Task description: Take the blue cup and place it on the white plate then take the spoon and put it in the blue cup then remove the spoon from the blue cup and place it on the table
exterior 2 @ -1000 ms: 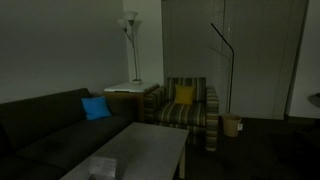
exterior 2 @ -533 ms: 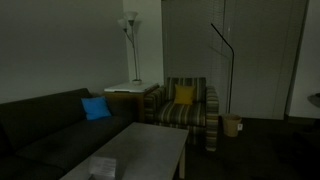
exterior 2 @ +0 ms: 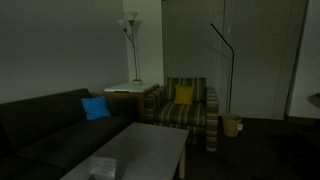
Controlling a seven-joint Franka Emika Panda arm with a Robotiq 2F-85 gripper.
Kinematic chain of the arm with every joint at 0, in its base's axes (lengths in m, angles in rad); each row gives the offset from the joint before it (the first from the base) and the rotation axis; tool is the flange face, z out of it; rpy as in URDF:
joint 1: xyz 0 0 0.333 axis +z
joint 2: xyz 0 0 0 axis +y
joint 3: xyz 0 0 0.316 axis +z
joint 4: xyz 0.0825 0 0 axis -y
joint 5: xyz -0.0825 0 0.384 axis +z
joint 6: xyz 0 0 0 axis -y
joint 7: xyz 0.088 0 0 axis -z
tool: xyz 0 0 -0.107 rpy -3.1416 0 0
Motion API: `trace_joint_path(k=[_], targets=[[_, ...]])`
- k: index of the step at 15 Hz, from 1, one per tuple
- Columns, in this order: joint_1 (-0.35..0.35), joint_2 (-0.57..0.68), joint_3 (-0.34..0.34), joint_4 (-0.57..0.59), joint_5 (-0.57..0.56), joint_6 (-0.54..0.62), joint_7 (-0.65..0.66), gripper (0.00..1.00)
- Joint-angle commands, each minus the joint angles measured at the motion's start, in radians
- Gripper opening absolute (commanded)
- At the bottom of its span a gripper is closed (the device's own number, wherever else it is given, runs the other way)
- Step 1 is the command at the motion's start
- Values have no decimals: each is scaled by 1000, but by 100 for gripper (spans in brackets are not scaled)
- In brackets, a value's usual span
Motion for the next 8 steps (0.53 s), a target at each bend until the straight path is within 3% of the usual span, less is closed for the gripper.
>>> trace_joint_path(k=[1, 2, 5, 8], targets=[[25, 68, 3, 7, 160, 121, -47, 100], [2, 30, 16, 0, 95, 74, -14, 100], [9, 55, 19, 1, 137, 102, -23, 100], [21, 90, 14, -17, 213, 214, -23, 100]])
